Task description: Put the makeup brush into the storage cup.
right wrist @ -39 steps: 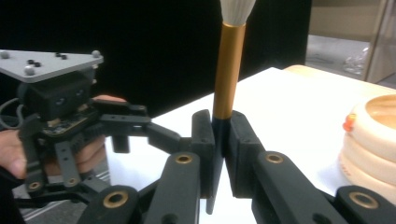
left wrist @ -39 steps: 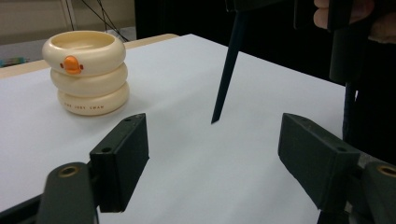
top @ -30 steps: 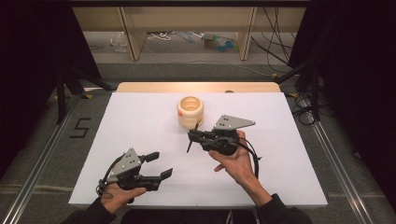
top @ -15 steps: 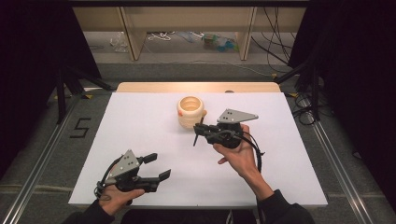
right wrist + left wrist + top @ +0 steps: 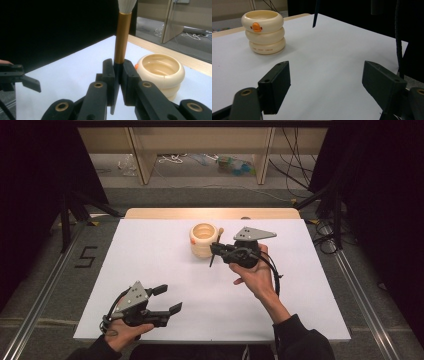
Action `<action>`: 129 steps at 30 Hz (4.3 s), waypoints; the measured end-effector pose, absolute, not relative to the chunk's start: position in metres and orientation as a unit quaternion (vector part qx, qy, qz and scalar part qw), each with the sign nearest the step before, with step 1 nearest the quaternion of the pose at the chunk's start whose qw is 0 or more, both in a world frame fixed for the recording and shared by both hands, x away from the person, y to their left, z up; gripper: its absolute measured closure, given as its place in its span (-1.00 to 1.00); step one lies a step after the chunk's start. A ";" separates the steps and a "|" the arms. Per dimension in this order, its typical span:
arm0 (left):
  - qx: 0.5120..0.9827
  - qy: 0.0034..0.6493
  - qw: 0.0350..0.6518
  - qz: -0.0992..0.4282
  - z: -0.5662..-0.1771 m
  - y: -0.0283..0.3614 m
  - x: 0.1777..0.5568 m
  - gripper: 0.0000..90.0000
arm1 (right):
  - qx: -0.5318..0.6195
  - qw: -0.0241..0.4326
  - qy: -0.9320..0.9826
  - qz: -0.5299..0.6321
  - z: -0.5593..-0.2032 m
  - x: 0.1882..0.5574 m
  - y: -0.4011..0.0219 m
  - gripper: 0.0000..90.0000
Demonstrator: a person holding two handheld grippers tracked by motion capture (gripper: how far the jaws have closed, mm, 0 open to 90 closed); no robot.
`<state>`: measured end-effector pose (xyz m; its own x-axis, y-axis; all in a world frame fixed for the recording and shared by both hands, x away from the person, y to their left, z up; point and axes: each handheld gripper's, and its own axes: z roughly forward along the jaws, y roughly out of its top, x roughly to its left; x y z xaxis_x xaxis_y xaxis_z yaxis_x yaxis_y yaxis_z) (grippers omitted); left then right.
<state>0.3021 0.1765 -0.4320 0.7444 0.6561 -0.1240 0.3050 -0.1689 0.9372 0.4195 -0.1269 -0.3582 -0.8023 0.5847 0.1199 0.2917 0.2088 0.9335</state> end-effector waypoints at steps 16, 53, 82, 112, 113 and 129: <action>0.749 0.313 0.562 0.162 -0.431 0.177 0.304 -0.52 | 0.295 0.164 0.767 0.546 -0.354 0.440 -0.123 0.85; 0.739 0.319 0.566 0.180 -0.431 0.182 0.307 -0.52 | 0.314 0.175 0.759 0.543 -0.352 0.472 -0.114 0.85; 0.734 0.322 0.569 0.184 -0.431 0.182 0.308 -0.52 | 0.341 0.199 0.750 0.531 -0.343 0.508 -0.106 0.85; 0.735 0.321 0.569 0.184 -0.431 0.182 0.308 -0.52 | 0.363 0.198 0.746 0.522 -0.345 0.538 -0.089 0.85; 0.735 0.321 0.568 0.184 -0.431 0.182 0.308 -0.52 | 0.363 0.199 0.745 0.523 -0.346 0.538 -0.089 0.85; 0.739 0.311 0.567 0.188 -0.431 0.182 0.308 -0.52 | 0.376 0.196 0.748 0.511 -0.356 0.547 -0.082 0.85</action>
